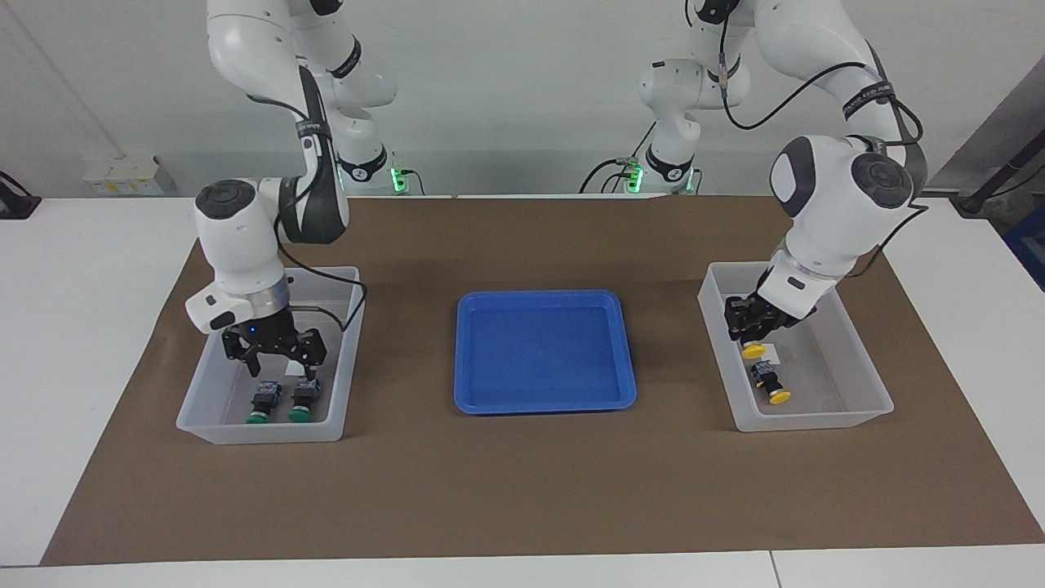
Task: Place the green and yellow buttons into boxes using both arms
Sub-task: 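Lift the yellow button with the left gripper while the right gripper releases green, then lower the yellow button into the bin nearest the left gripper and release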
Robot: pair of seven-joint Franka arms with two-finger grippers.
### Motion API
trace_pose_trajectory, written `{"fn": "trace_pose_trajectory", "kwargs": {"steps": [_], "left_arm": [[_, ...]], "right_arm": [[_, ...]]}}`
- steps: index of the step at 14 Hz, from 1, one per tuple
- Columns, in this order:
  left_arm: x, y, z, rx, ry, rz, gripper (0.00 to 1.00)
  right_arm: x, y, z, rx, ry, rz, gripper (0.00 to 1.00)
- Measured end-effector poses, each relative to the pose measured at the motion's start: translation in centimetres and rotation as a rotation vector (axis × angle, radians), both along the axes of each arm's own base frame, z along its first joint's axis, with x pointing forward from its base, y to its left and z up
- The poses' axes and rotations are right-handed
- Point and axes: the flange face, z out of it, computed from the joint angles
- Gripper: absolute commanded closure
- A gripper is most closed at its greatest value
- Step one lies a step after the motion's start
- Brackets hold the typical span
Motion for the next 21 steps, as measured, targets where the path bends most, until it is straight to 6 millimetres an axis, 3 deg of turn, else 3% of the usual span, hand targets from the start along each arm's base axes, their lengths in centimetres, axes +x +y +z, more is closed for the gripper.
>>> {"fn": "trace_pose_trajectory", "kwargs": {"steps": [4,9,11,14,15,16,17,21], "left_arm": [[0.1,7.4,-0.9,0.002,-0.014,-0.002,1.0],[-0.8,11.3,-6.8,0.016,-0.09,0.011,1.0],[-1.2,12.2,-8.6,0.021,-0.108,0.013,1.0],[-1.0,13.0,-11.3,0.025,-0.124,0.016,1.0],[-0.9,13.0,-12.2,0.025,-0.127,0.016,0.86],[-0.9,12.9,-12.7,0.024,-0.123,0.014,0.49],[-0.9,12.7,-12.9,0.022,-0.12,0.011,0.26],[-0.5,11.6,-12.1,0.016,-0.112,-0.012,0.25]], "right_arm": [[-3.1,2.0,6.4,0.044,0.098,-0.019,0.0],[-5.4,3.5,13.7,0.036,0.178,-0.008,0.0],[-5.5,3.6,15.2,0.036,0.177,-0.008,0.0],[-5.6,3.9,15.4,0.035,0.191,-0.003,0.0],[-5.6,4.1,15.3,0.034,0.193,0.002,0.0],[-5.6,4.3,15.3,0.034,0.194,0.004,0.0],[-5.6,4.3,15.3,0.034,0.195,0.005,0.0],[-5.9,4.6,15.1,0.031,0.221,0.008,0.0]]}}
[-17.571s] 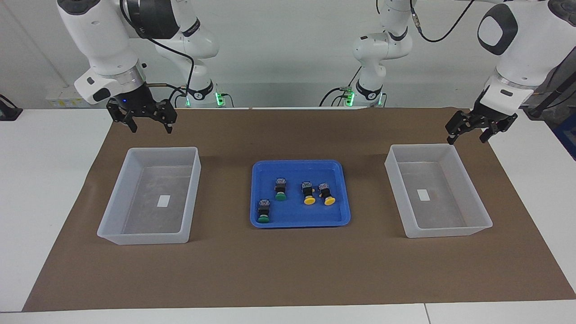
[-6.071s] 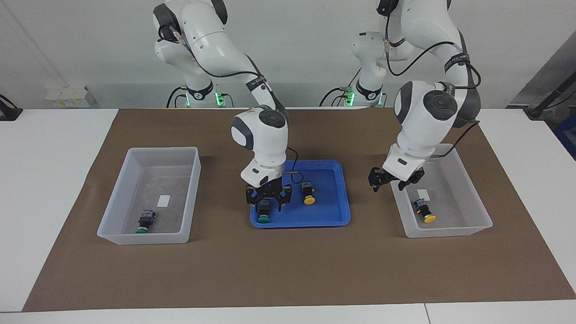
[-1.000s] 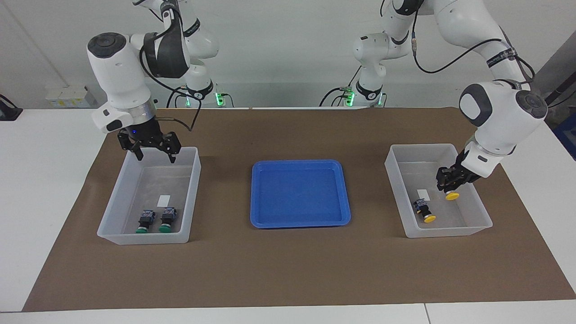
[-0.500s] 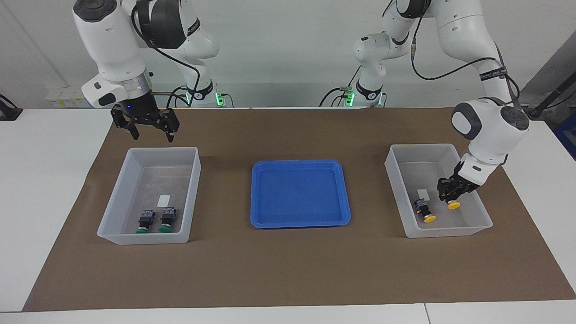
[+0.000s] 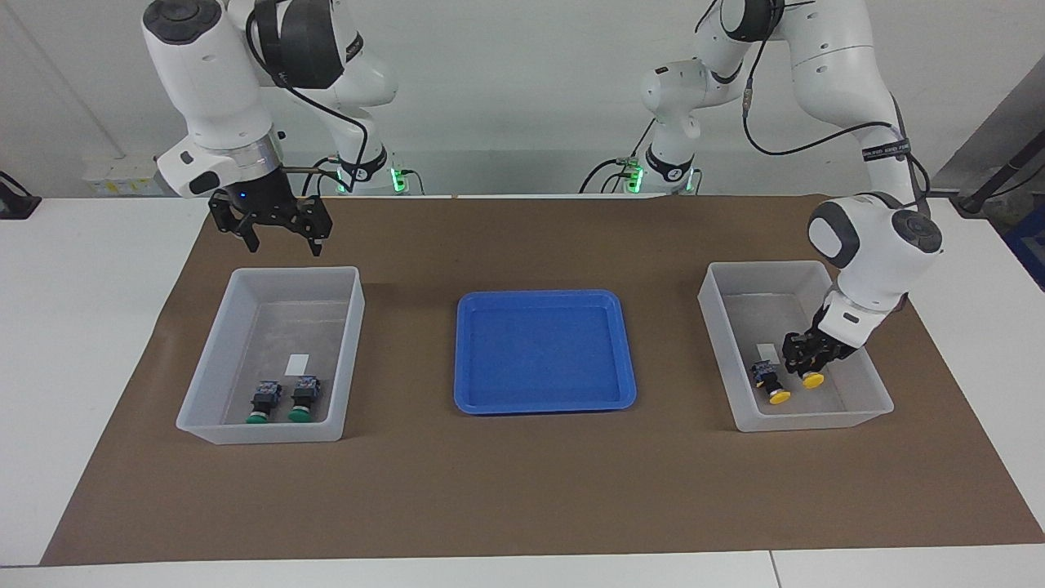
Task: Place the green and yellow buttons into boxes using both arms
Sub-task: 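Lower the yellow button into the bin nearest the left gripper and release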
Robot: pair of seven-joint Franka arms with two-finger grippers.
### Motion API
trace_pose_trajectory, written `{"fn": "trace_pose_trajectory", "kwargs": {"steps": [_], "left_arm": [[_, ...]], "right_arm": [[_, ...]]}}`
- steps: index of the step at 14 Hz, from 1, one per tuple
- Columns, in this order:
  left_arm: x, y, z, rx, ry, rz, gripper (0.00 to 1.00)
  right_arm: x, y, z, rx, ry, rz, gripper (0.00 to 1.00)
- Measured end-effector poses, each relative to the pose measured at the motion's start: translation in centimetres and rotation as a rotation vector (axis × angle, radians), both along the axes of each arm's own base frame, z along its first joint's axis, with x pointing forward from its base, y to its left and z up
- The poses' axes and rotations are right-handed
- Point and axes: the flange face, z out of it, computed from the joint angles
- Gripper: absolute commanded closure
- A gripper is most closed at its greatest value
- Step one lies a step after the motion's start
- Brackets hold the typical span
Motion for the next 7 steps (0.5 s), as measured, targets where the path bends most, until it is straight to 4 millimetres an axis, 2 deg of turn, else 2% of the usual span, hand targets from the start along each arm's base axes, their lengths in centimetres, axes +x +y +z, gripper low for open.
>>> {"fn": "trace_pose_trajectory", "kwargs": {"steps": [2,7], "left_arm": [[0.9,-1.0,2.3,0.003,0.015,-0.025,0.25],[2.3,-3.4,11.6,0.016,0.069,-0.084,0.25]], "right_arm": [[0.0,0.0,0.3,0.006,-0.004,0.005,0.0],[0.0,-0.4,0.8,0.035,-0.01,0.051,0.0]]}}
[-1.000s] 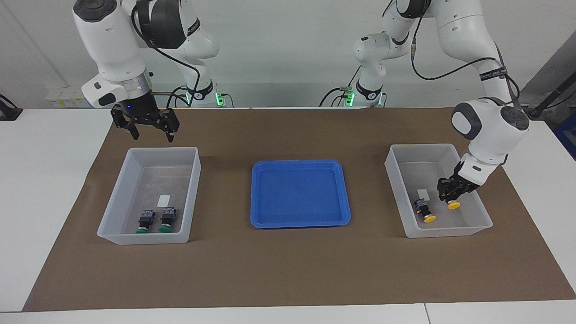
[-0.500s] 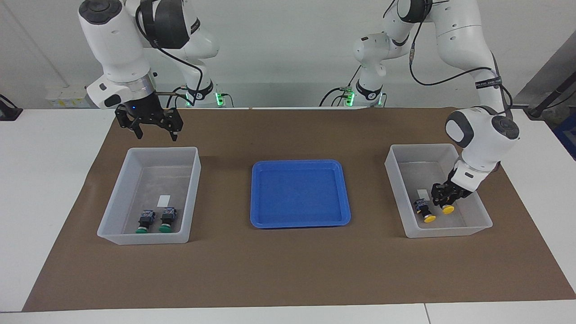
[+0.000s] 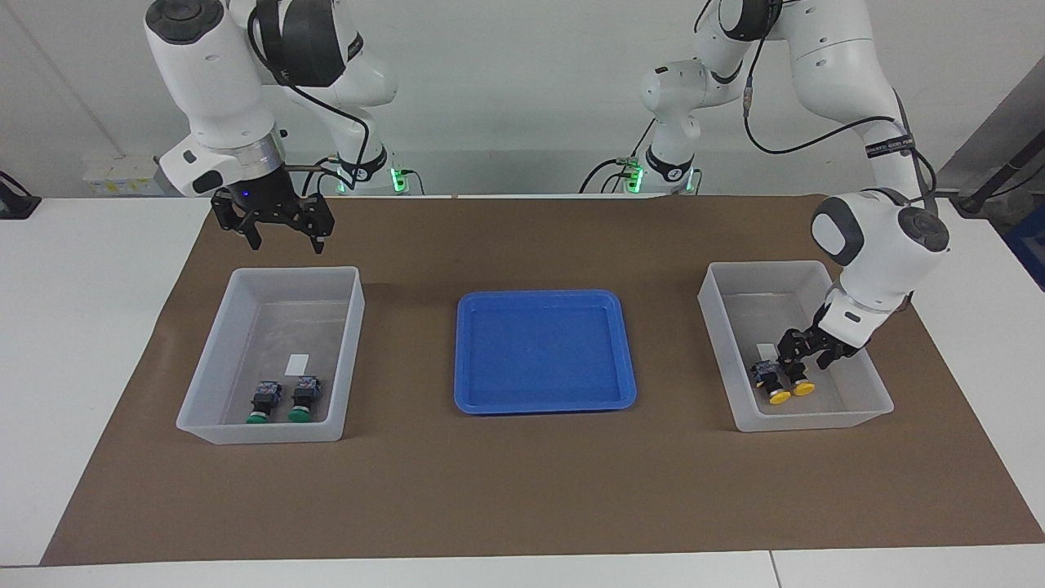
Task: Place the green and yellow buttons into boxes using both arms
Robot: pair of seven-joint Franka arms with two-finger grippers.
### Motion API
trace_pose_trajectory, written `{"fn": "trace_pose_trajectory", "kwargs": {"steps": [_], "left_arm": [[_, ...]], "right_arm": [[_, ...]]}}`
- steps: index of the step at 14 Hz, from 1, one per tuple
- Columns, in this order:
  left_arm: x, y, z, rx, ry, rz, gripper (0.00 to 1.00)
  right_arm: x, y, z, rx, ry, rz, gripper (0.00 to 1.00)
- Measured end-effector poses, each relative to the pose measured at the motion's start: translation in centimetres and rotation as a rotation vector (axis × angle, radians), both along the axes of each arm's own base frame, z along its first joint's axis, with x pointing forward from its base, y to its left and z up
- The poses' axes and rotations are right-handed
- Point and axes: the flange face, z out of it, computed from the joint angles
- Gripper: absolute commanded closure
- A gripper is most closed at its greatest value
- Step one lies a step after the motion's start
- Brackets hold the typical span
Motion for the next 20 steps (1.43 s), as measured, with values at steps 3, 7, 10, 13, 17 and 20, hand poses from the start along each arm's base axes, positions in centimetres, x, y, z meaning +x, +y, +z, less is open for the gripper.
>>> {"fn": "trace_pose_trajectory", "kwargs": {"steps": [3,7,10,13,17,20], "left_arm": [[-0.5,-2.6,5.0,-0.002,0.055,-0.019,0.25],[-1.9,-5.4,9.6,0.002,0.089,-0.045,0.25],[-4.2,-6.9,14.3,0.006,0.053,-0.07,0.23],[-6.6,-8.6,16.8,0.01,0.055,-0.099,0.22],[-8.2,-9.9,14.4,0.017,0.112,-0.122,0.19],[-8.6,-9.9,13.5,0.019,0.105,-0.121,0.02]], "right_arm": [[0.0,0.1,0.0,0.0,0.0,0.004,0.0],[0.0,0.2,0.0,0.0,0.0,0.007,0.0],[-0.1,0.3,0.0,0.0,0.004,0.007,0.0],[-0.1,0.3,-0.1,-0.001,0.008,0.008,0.0],[-0.1,0.4,-0.1,-0.001,0.009,0.01,0.0],[-0.1,0.4,-0.1,-0.001,0.009,0.01,0.0]]}}
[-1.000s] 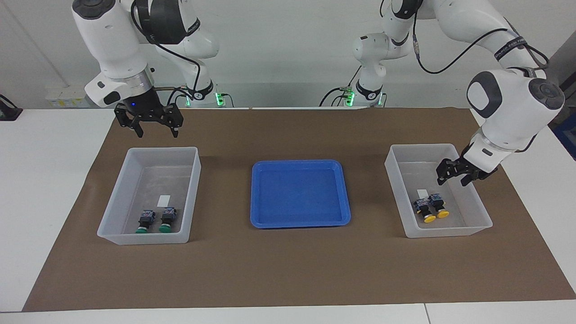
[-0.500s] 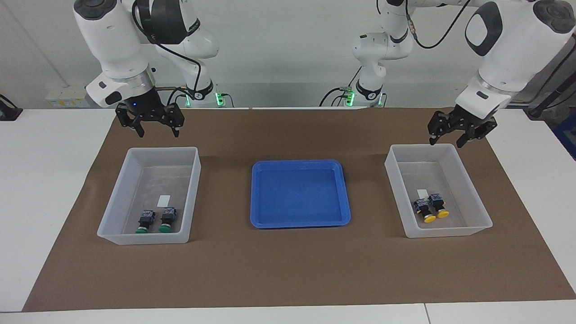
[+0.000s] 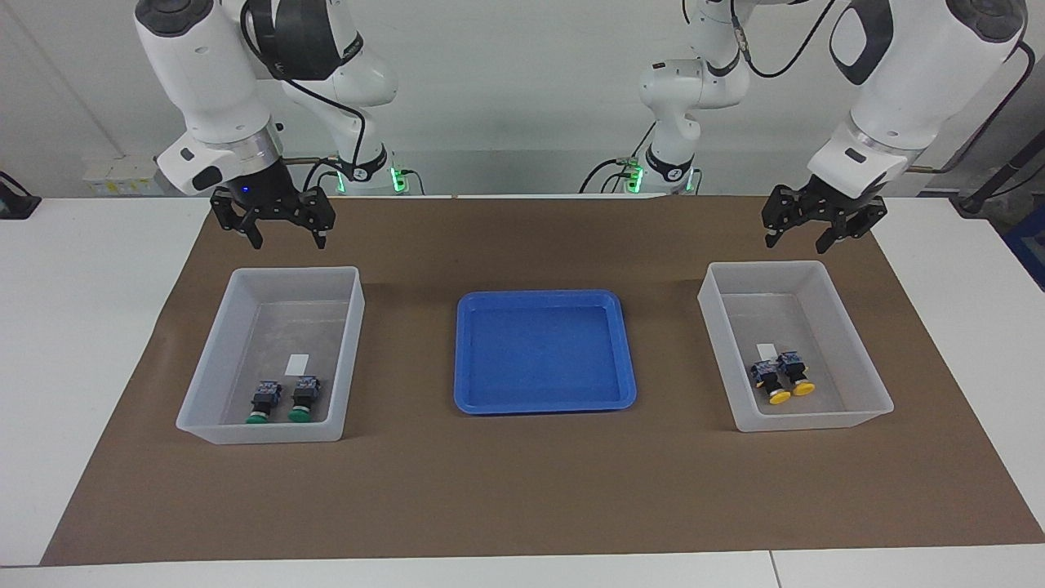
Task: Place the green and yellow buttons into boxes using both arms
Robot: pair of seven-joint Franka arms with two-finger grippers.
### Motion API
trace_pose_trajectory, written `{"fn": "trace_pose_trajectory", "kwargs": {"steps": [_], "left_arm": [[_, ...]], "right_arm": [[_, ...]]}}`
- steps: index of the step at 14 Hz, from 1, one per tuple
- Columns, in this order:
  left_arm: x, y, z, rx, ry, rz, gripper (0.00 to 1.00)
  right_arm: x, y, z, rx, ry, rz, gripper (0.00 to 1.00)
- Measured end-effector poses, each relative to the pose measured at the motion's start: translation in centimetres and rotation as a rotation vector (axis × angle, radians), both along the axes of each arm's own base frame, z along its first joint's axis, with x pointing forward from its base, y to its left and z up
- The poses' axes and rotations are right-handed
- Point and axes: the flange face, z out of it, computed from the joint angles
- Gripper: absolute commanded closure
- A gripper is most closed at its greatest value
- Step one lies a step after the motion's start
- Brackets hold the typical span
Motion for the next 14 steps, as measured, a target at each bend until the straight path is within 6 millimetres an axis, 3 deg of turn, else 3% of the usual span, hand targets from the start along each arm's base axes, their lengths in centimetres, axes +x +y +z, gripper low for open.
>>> {"fn": "trace_pose_trajectory", "kwargs": {"steps": [8,14], "left_arm": [[0.0,0.5,1.9,-0.006,-0.096,0.011,0.0],[0.0,0.6,2.0,0.004,-0.101,0.01,0.0]], "right_arm": [[0.0,0.0,0.0,0.0,0.0,0.0,0.0],[0.0,0.0,-0.1,0.0,0.002,0.0,0.0]]}}
